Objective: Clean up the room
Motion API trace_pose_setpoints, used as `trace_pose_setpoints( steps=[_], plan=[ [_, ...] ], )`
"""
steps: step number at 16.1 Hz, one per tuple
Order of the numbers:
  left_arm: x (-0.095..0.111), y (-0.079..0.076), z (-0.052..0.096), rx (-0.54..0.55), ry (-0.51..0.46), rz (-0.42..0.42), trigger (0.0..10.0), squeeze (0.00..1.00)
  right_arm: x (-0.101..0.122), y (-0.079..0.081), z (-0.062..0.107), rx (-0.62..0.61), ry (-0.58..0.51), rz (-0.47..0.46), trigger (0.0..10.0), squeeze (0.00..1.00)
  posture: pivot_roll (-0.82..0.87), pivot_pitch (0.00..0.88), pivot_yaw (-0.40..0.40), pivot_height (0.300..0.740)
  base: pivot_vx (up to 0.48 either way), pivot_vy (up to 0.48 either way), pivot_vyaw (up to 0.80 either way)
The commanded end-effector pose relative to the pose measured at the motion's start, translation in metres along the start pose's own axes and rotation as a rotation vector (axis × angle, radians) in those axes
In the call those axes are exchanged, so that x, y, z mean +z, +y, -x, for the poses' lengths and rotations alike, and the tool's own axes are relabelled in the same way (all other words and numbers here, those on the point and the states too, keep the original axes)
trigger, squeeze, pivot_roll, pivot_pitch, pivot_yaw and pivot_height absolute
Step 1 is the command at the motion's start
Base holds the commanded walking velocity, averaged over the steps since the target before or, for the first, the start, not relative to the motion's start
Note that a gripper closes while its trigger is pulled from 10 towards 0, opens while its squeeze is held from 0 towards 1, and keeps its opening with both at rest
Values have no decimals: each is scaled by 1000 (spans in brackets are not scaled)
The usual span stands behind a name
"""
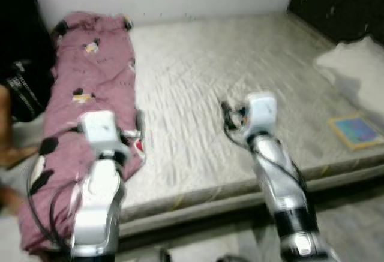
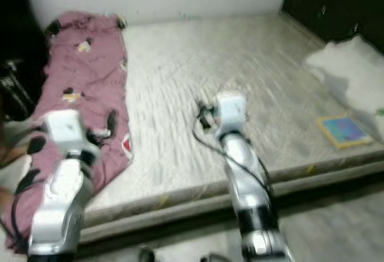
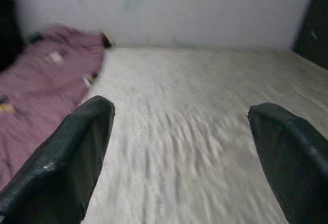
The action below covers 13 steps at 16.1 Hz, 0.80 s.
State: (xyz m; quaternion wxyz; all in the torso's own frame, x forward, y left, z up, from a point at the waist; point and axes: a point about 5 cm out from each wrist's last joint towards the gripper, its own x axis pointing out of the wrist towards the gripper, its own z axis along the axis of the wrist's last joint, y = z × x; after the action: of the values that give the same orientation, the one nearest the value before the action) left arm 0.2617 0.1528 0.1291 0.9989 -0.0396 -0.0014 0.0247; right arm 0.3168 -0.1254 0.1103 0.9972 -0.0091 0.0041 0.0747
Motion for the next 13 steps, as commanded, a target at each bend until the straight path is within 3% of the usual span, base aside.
trace_pose_setpoints(
  steps=[1, 3, 6, 9, 13],
  plan=[
    [-2, 4, 2, 16, 8, -2, 10000, 0, 11, 8, -2, 35, -37, 26, 10000, 0, 15, 0, -4, 740, 0, 476, 0],
    [-4, 2, 5, 26, 12, 1, 10000, 0, 14, 11, -2, 68, -58, 58, 10000, 0, 30, 0, -10, 740, 0, 476, 397],
    [-4, 9, 11, 42, 21, -15, 10000, 0, 11, 16, -6, 66, -44, 37, 10000, 0, 59, 5, -14, 740, 0, 476, 725],
    [-4, 11, 12, 46, 19, -22, 10000, 0, 9, 21, -5, 73, -33, 20, 10000, 0, 62, 6, -18, 740, 0, 444, 0],
    [-1, 5, 7, 32, -7, -18, 10000, 0, 12, 25, -7, 95, -45, 33, 10000, 0, 46, 2, -13, 740, 0, 0, 0]
  ],
)
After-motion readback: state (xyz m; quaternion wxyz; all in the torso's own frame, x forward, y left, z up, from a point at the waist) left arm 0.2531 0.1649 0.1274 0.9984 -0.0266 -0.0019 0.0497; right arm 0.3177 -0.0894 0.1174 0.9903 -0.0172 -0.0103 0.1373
